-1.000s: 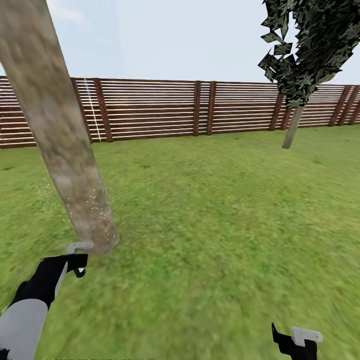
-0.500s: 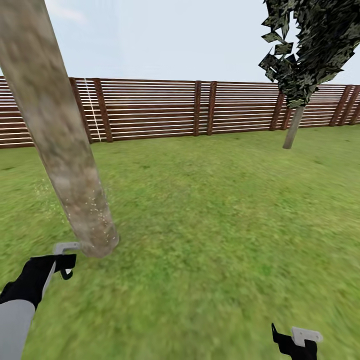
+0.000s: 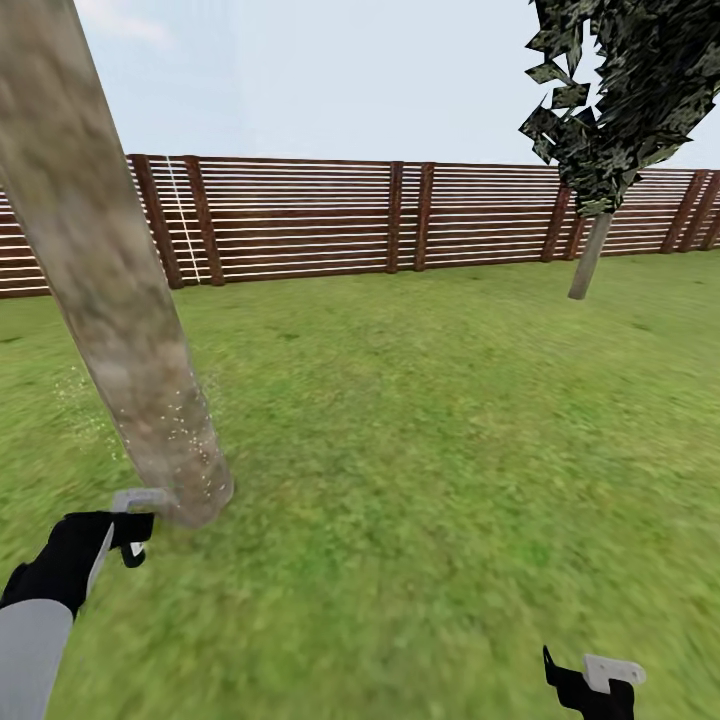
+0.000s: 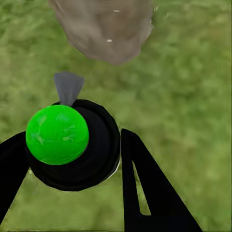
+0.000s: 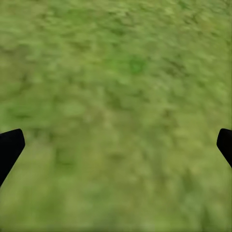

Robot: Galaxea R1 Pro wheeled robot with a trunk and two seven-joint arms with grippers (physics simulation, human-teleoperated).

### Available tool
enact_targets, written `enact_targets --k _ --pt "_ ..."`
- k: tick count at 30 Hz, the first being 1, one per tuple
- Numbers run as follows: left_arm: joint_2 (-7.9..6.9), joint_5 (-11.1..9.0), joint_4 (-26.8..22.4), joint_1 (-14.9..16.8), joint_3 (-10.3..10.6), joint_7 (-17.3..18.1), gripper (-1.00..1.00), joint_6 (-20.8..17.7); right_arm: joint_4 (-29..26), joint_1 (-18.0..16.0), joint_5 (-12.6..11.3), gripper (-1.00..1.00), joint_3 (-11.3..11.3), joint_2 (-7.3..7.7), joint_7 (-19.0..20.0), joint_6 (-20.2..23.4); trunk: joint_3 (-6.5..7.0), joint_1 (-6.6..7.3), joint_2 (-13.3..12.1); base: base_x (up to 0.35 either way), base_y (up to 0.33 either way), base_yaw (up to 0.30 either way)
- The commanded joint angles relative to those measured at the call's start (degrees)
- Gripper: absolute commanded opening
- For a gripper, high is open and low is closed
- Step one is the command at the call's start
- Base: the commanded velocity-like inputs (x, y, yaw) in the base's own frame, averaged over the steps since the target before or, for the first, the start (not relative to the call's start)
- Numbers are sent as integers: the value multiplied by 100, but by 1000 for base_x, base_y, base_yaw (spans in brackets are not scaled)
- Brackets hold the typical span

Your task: In the garden, pick up the pesticide atomizer on the floor and spray pesticide onto both trees until each tree trunk is fully covered.

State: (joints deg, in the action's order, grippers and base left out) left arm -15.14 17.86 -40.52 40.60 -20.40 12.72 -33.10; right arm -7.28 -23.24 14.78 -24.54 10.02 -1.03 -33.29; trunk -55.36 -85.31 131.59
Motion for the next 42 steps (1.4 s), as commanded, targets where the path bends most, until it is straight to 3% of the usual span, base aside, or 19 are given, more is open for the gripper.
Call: enact_targets --k 1,3,5,6,13,15,19,20,21,24,25,33,38,39,42 --pt "-35 9 17 -3 -7 62 -100 -16 7 -5 60 100 -42 0 -11 -20 -5 1 2 0 0 0" --pt "74 2 64 -7 20 70 -100 -12 7 -5 60 100 -42 0 -11 -20 -5 1 2 0 0 0" --pt "327 14 29 -8 54 72 -100 -21 7 -5 60 100 -42 0 -11 -20 -5 1 2 11 0 0" --pt "318 20 25 -8 52 74 -100 -21 7 -5 60 100 -42 0 -11 -20 -5 1 2 123 57 0" --pt "-13 31 95 -59 -16 47 -100 -11 7 -5 60 100 -42 0 -11 -20 -5 1 2 238 194 0" --pt "-51 27 59 -338 -24 31 -100 33 7 -5 60 100 -42 0 -11 -20 -5 1 2 81 88 0" --pt "-8 -4 6 -605 3 74 -100 36 7 -5 60 100 -42 0 -11 -20 -5 1 2 10 11 0" --pt "-54 -3 -2 -585 -21 81 -100 8 7 -5 60 100 -42 0 -11 -20 -5 1 2 0 0 0" --pt "-131 0 -10 -565 -32 83 -100 -6 7 -5 60 100 -42 0 -11 -20 -5 1 2 0 0 0" --pt "-639 -26 -9 -573 -61 186 -100 -22 7 -5 60 100 -42 0 -11 -20 -5 1 2 0 0 0" --pt "-697 -24 0 -607 -95 240 -100 17 7 -5 62 100 -42 0 -11 -20 -5 1 2 0 0 0" --pt "-666 -35 -15 -604 -111 268 -100 52 7 -5 64 100 -42 0 -11 -20 -5 1 2 146 118 0" --pt "-557 -42 -368 -600 -77 281 -100 32 7 -5 64 100 -42 0 -11 -20 -5 1 2 14 12 0" --pt "-533 -40 -414 -608 -71 385 -100 36 7 -5 64 100 -42 0 -11 -20 -5 1 2 0 0 0" --pt "-538 -20 -437 -614 -45 1251 -100 57 7 -5 67 100 -38 0 -11 -20 -5 1 2 0 0 0"
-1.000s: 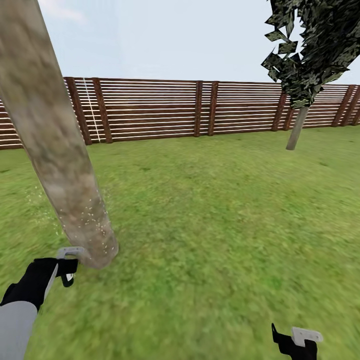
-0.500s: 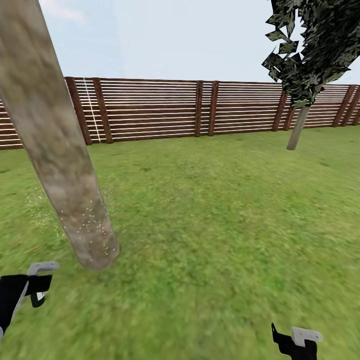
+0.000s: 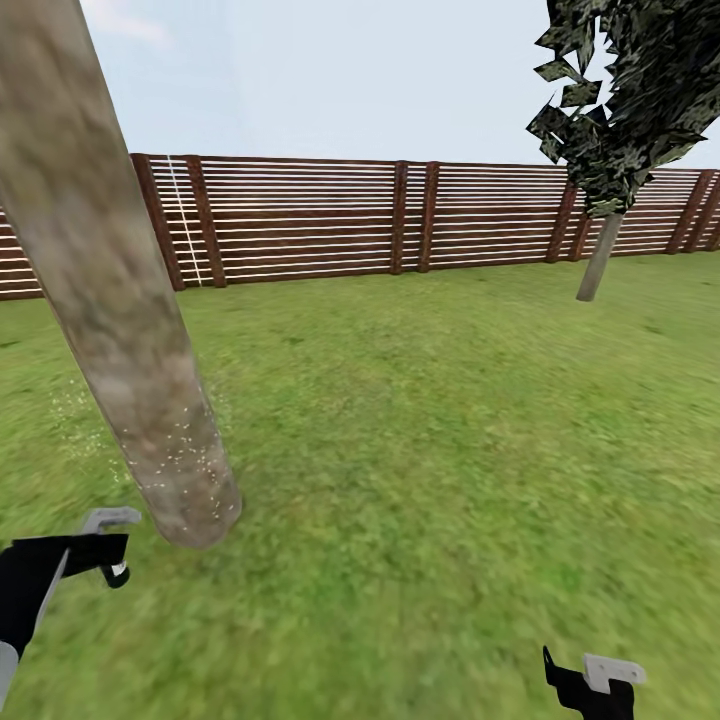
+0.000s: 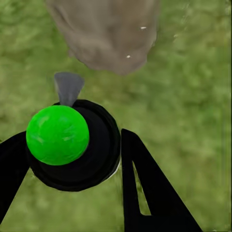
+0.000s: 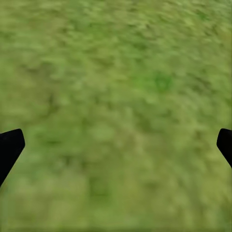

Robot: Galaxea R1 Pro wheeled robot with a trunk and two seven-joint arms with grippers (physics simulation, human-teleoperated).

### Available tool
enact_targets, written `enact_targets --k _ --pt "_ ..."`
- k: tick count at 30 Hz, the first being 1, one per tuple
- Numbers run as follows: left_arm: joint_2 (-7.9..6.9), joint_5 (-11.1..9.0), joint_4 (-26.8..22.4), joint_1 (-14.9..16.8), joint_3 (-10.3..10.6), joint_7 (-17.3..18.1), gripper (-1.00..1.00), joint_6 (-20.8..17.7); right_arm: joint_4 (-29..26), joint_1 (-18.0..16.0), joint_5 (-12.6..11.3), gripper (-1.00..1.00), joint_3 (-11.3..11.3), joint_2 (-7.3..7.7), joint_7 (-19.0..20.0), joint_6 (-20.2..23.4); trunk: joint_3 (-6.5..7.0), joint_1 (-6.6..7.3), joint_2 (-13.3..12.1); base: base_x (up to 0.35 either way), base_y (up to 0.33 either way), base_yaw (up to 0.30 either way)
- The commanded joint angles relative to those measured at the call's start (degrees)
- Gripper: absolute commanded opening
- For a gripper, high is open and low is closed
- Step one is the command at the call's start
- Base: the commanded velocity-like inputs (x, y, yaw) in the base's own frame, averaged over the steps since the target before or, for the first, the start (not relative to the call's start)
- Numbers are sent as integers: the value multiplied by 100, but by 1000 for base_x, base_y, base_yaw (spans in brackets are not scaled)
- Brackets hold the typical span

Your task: In the garden, pick up the pesticide atomizer on the floor and spray pesticide onto both trees until each tree trunk is fully covered.

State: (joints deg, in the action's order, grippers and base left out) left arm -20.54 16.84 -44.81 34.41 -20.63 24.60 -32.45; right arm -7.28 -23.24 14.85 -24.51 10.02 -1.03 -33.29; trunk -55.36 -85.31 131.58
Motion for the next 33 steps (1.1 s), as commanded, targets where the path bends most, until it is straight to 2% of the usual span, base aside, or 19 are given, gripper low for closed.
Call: enact_targets --k 1,2,4,11,20,25,26,28,29,31,32,33 --pt "-14 101 -9 4 -22 376 -100 4 7 -5 60 100 -43 0 -11 -20 -5 1 2 0 0 0" --pt "-28 121 -13 4 -21 577 -100 13 7 -5 58 100 -42 0 -11 -20 -5 1 2 0 0 0" --pt "-52 146 -18 4 -22 684 -100 18 7 -5 59 100 -45 0 -11 -20 -5 1 2 0 108 0" --pt "-64 153 -11 -12 -30 712 -100 19 7 -5 56 100 -42 0 -11 -20 -5 1 2 -72 278 0" --pt "-50 161 11 -20 1 704 -100 19 7 -5 54 100 -44 0 -11 -20 -5 1 2 -254 228 0" --pt "-9 138 62 -26 51 715 -100 39 7 -5 58 100 -40 0 -11 -20 -5 1 2 -330 28 -8" --pt "-6 135 77 -29 163 720 -100 111 7 -5 60 100 -38 -3 -8 -20 -2 1 2 -337 1 -128" --pt "1 130 100 -32 463 747 -100 533 7 -5 58 100 -37 -7 -3 -20 6 1 2 -337 0 -195" --pt "12 128 104 -38 535 762 -100 709 0 -5 56 100 -37 -11 -3 -20 9 1 2 -339 0 -187" --pt "27 127 92 -149 818 896 -100 885 -20 -5 61 100 -13 -18 11 -20 12 1 2 -340 0 -60" --pt "25 123 91 -194 1235 1040 -100 1119 -59 -5 147 100 120 -27 24 -15 12 1 2 -340 0 -13" --pt "29 120 96 -204 1493 1105 -100 1348 -161 -5 259 100 263 -33 32 -11 12 1 2 -341 0 -7"
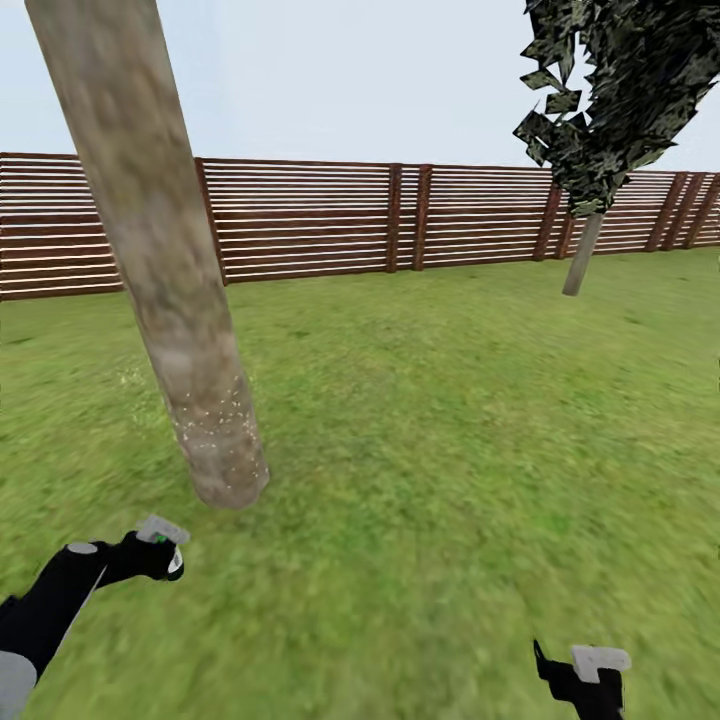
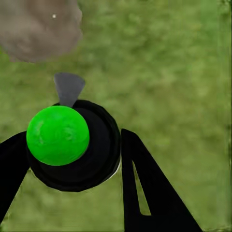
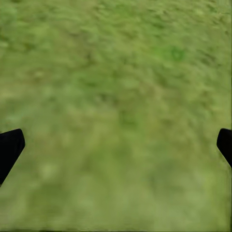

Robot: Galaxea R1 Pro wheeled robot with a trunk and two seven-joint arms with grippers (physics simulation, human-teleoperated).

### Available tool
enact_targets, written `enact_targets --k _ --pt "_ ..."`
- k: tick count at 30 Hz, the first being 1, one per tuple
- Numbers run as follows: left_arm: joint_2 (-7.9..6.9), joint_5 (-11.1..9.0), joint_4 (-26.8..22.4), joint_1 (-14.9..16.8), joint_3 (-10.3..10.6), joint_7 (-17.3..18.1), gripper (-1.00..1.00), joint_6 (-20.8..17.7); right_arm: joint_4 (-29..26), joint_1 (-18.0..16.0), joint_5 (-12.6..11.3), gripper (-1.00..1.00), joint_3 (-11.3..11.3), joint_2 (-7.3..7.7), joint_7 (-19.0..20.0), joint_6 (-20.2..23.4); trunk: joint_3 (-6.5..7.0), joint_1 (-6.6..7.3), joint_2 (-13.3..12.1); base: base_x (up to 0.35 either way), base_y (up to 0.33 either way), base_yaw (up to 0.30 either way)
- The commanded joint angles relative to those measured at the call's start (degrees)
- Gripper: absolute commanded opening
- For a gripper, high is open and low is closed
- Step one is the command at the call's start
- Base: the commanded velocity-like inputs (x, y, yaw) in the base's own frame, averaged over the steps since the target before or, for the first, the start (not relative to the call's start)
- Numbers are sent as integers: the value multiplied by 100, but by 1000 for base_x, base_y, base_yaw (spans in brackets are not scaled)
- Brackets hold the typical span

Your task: In the garden, pick up the pesticide atomizer on the floor and spray pesticide onto both trees until each tree trunk is fully covered.

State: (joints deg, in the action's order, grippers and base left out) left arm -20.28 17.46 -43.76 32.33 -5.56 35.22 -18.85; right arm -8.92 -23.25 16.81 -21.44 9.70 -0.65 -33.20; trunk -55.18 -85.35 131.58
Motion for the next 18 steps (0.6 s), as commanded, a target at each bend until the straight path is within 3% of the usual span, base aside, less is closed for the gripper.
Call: enact_targets --k 1,4,7,8,9,10,11,13,14,18 --pt "5 62 -5 -2 269 118 -100 204 -233 -4 203 100 132 -49 26 -12 -5 5 3 -340 0 -3" --pt "0 70 -7 -7 1086 623 -100 450 -1068 -10 766 100 862 -400 679 106 -5 5 3 -303 0 -1" --pt "-13 88 -11 -8 1511 1097 -100 524 -1669 -84 1191 100 1369 -597 1495 679 -5 5 3 -70 0 0" --pt "-17 90 -10 -8 1669 1158 -100 533 -1911 -123 1254 100 1518 -632 2048 872 -5 5 3 -13 0 0" --pt "-3 242 -17 1 2543 1199 -100 534 -2467 -216 1296 100 1813 -737 3360 1134 -5 5 3 -2 0 0" --pt "8 286 -18 12 2878 1203 -100 532 -2667 -258 1297 100 1856 -758 3814 1375 -5 5 3 0 0 0" --pt "13 303 -16 25 3027 1224 -100 532 -2834 -309 1295 100 1876 -784 4183 1622 -5 5 3 0 0 0" --pt "15 327 -13 38 3109 1456 -100 537 -2957 -348 1292 100 1886 -798 4506 1799 -5 5 3 0 0 0" --pt "12 336 -11 46 3124 1644 -100 543 -2977 -356 1291 100 1888 -801 4569 1832 -5 5 3 0 0 0" --pt "135 381 15 -32 3186 1712 -100 513 -3001 -364 1288 100 1951 -932 4584 1834 -5 5 3 0 0 0"
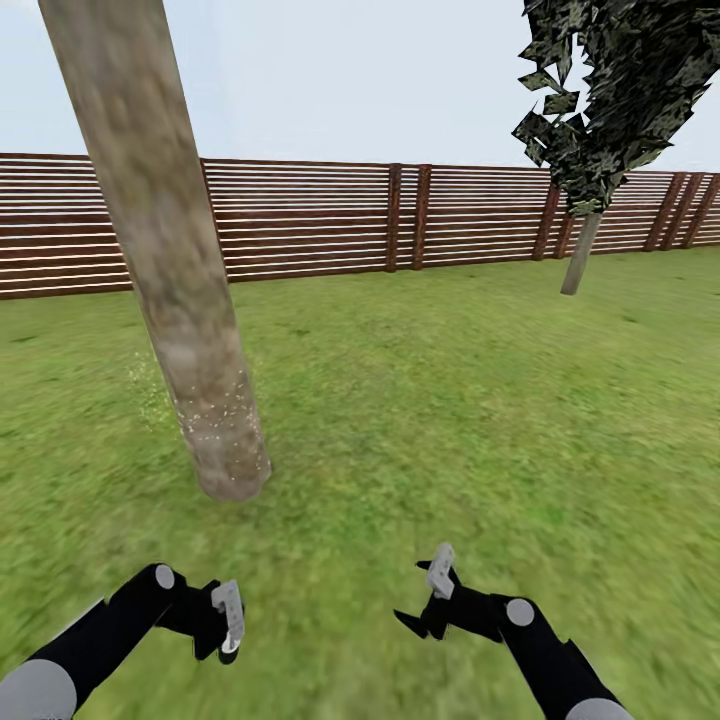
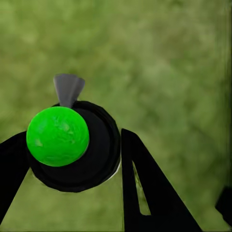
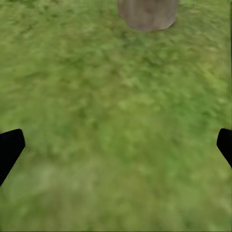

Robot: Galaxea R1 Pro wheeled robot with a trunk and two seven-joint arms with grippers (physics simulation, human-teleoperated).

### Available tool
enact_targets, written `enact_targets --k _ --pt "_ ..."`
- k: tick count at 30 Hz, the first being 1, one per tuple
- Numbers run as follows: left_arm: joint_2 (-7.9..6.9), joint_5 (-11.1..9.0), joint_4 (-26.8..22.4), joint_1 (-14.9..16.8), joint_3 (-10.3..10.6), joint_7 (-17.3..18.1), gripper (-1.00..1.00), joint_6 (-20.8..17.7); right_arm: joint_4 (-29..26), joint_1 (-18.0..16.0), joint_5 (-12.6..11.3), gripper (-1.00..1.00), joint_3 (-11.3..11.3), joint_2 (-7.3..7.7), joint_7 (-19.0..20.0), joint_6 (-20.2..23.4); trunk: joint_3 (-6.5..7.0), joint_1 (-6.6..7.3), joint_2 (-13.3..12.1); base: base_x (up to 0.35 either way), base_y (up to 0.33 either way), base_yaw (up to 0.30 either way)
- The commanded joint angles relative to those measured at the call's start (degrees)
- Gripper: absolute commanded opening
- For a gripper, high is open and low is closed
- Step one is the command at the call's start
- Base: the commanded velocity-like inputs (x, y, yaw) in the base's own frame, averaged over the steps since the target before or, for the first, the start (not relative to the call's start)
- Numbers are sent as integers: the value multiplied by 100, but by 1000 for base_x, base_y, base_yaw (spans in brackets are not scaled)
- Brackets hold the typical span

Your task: In the garden, pick up the pesticide atomizer on the floor and spray pesticide onto both trees until each tree trunk is fully covered.

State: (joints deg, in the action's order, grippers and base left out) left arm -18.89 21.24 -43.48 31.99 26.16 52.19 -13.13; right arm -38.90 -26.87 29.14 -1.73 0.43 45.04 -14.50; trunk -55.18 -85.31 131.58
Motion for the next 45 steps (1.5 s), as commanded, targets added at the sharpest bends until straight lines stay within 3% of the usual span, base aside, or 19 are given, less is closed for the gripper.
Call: enact_targets --k 1,7,8,15,16,17,18,19,34,39,43,45 --pt "15 -4 -46 -12 -15 48 -100 -79 22 -3 56 100 -52 -36 -4 -40 -6 1 2 0 0 0" --pt "212 155 1 -27 92 88 -100 -99 57 -3 65 100 79 -231 -5 -51 -6 1 2 0 0 0" --pt "244 184 6 -26 125 86 -100 -94 53 -3 64 -100 111 -263 -5 -52 -6 1 2 0 0 0" --pt "473 375 25 -34 318 86 -100 116 -82 -3 50 -100 337 -357 4 -45 -6 1 2 0 0 0" --pt "744 438 28 -34 323 84 -100 149 -173 -3 49 -100 1329 -421 4 -39 -6 1 2 0 0 0" --pt "836 554 25 -30 323 83 -100 146 -182 -3 48 -100 1332 -524 4 -32 -6 1 2 0 0 0" --pt "1061 789 24 -26 319 81 -100 139 -188 -3 48 -100 1341 -667 4 -22 -6 1 2 0 0 0" --pt "1121 815 23 -12 313 81 -100 144 -188 -3 48 -100 1342 -730 5 -19 -6 1 2 0 0 0" --pt "1207 748 23 44 261 81 -100 188 -188 -3 48 -100 1342 -772 4 -18 -6 1 2 0 0 0" --pt "1347 742 23 45 235 77 -100 270 -197 -3 48 -100 1342 -781 4 -18 -6 1 2 0 0 0" --pt "1377 426 115 45 233 72 -100 527 -197 -3 48 -100 1342 -818 4 -18 -6 1 2 0 0 0" --pt "1378 376 174 45 238 72 -100 544 -197 -3 48 -100 1342 -844 4 -18 -6 1 2 0 0 0"
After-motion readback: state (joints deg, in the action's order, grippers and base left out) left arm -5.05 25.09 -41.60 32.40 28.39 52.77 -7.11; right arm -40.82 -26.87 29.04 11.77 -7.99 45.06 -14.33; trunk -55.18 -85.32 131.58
